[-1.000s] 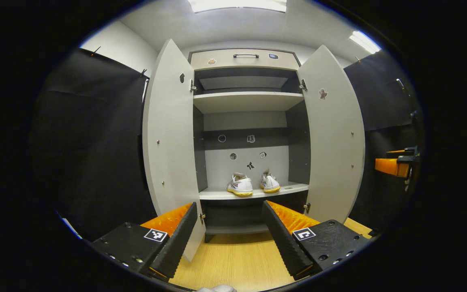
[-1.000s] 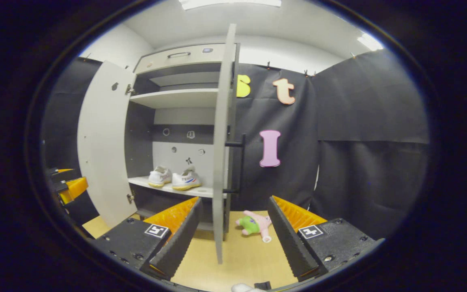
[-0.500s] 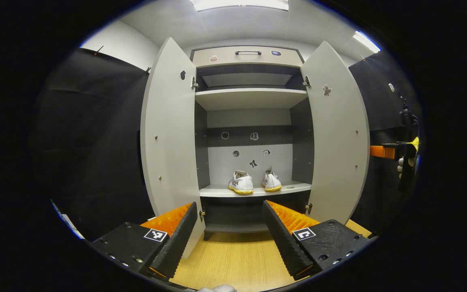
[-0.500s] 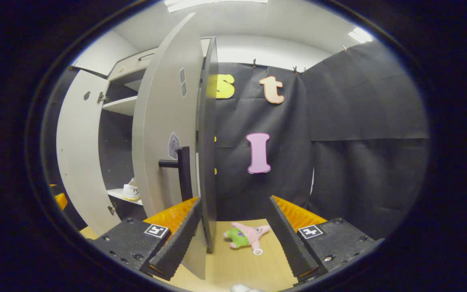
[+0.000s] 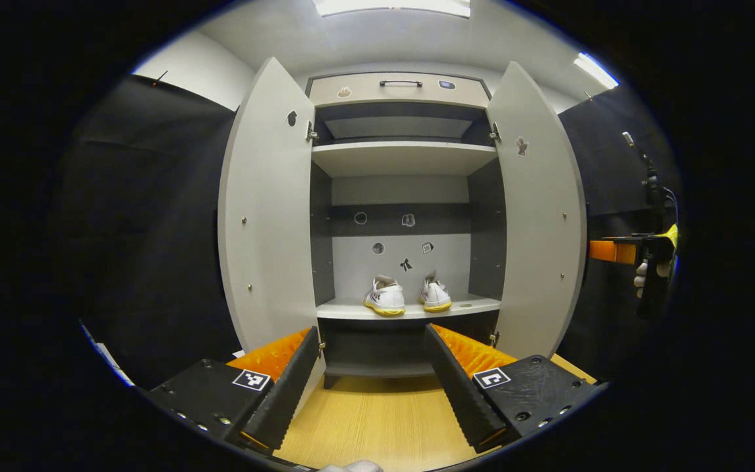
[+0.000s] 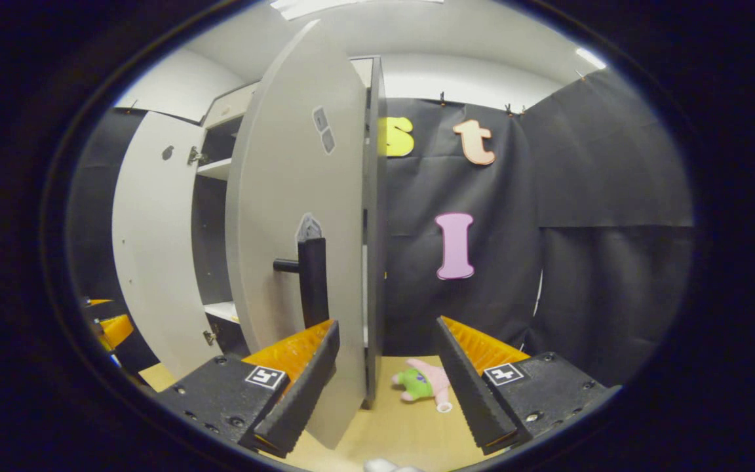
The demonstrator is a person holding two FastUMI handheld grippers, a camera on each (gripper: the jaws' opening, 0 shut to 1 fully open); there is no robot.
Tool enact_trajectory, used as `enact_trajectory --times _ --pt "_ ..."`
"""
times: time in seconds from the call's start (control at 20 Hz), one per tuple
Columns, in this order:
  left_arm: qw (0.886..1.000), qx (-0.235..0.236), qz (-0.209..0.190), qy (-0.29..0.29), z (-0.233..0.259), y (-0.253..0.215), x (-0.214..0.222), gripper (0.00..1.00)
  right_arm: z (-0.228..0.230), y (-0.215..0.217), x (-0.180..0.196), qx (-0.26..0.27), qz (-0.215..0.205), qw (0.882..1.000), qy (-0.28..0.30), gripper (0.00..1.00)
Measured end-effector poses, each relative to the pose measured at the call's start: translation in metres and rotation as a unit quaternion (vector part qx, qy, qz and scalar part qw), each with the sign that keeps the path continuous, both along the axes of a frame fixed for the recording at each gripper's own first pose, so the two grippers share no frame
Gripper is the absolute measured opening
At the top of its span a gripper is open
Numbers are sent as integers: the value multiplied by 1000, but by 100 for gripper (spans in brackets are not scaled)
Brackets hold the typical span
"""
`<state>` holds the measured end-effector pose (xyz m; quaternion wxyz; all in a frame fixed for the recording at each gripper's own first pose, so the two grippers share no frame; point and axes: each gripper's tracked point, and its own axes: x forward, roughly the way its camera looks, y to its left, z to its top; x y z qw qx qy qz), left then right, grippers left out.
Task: Grab one shoe with the right hand and put it into the shoe cabinet, grab the other shoe with the left hand and put it into the shoe cabinet; then close the right door with the right hand and the left door with the left hand.
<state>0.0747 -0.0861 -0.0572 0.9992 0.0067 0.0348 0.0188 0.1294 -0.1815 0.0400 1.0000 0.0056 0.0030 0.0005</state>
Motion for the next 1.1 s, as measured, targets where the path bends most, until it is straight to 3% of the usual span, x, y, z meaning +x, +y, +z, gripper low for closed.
enact_trajectory --times 0.2,0.25,0.45,0.5,0.55,1.05,1.1 --pt "1000 1 -1 11 -6 2 -6 96 0 41 9 -1 35 999 -3 95" --pt "1000 4 0 12 -6 3 -8 100 1 48 13 -2 39 999 -6 95" --pt "1000 9 4 7 -2 11 -14 96 0 90 24 0 86 996 -5 96" --pt "1000 11 6 8 0 14 -15 100 -1 99 24 -3 96 995 -1 89" --pt "1000 13 7 7 1 16 -17 96 -4 104 23 -8 98 995 1 96" --pt "1000 5 6 5 2 38 -30 100 -4 137 -17 -13 106 994 -2 95" --pt "1000 5 5 4 2 42 -30 96 -5 140 -20 -13 104 994 -1 99"
